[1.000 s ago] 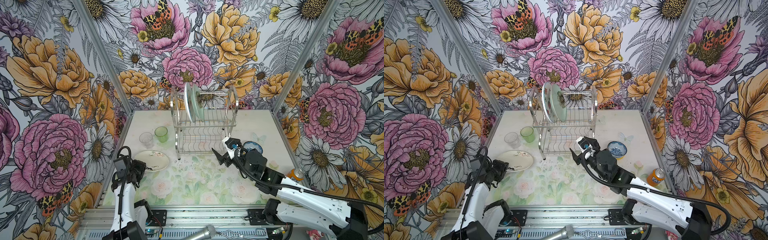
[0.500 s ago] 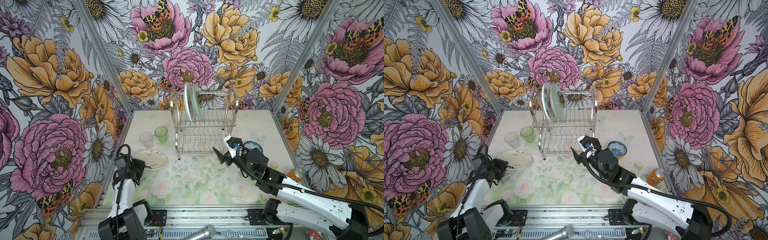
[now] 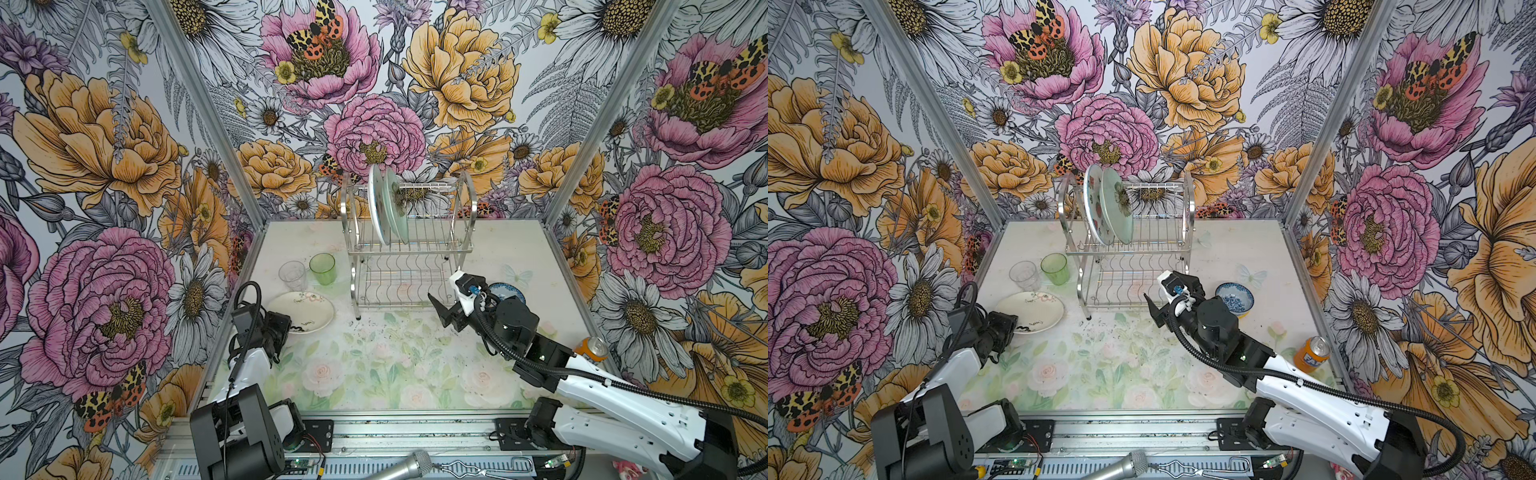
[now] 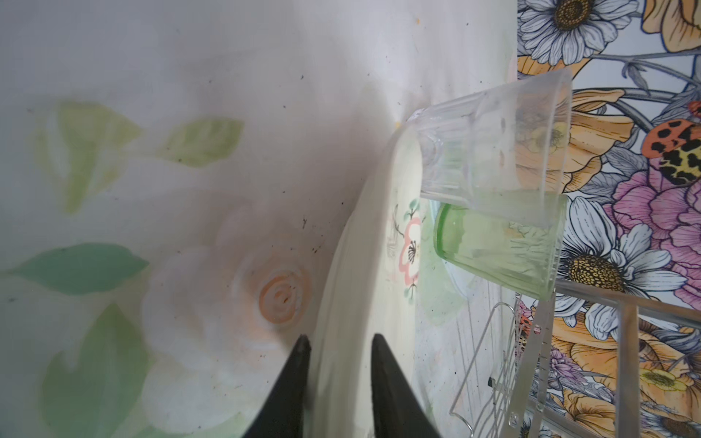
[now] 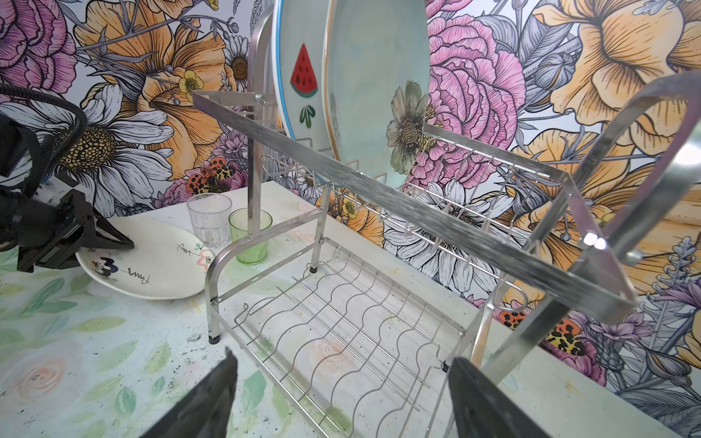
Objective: Unload the mixed dishes from the dish rack
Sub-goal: 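Draw the open right gripper back beside the rack while the left arm retracts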
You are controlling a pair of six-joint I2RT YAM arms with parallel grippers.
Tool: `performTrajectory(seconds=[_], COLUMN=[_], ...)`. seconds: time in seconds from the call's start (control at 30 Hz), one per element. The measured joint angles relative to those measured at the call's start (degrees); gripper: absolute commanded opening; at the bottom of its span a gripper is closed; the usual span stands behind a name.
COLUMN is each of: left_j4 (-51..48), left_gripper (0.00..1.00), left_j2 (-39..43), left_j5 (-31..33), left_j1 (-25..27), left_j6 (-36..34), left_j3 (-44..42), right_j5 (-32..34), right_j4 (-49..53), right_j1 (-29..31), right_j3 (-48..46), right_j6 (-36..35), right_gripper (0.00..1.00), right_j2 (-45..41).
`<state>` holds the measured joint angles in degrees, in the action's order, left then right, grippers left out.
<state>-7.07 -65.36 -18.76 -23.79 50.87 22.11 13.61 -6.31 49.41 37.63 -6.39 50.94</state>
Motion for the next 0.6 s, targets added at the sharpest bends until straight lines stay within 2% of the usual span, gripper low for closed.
performTrajectory(seconds=[0.1, 0.27, 0.5, 0.6], left_j4=[-0.37, -0.35, -1.09, -3.06], left_gripper=[0.44, 0.51, 0.72, 0.93], left_j2=[-1.44, -1.95, -1.79, -0.83], left_j5=[0.2, 0.15, 0.33, 1.64], left_j1=[0.0, 0.0, 0.07, 0.74], left_j6=[-0.07, -0.09, -0.92, -1.77], left_j3=[-0.02, -0.02, -0.02, 0.13], right_j5=[0.0, 0.02, 0.02, 0.0], right_j4=[0.22, 0.35, 0.68, 0.79], right_j1=[0.0, 0.0, -0.15, -0.15], right_j3=[0.0, 0.0, 0.02, 0.04], right_j6=[0.0, 0.02, 0.0, 0.0], right_gripper=[0.89, 0.89, 0.89, 0.89], right_j2=[-0.02, 0.02, 0.33, 0.98])
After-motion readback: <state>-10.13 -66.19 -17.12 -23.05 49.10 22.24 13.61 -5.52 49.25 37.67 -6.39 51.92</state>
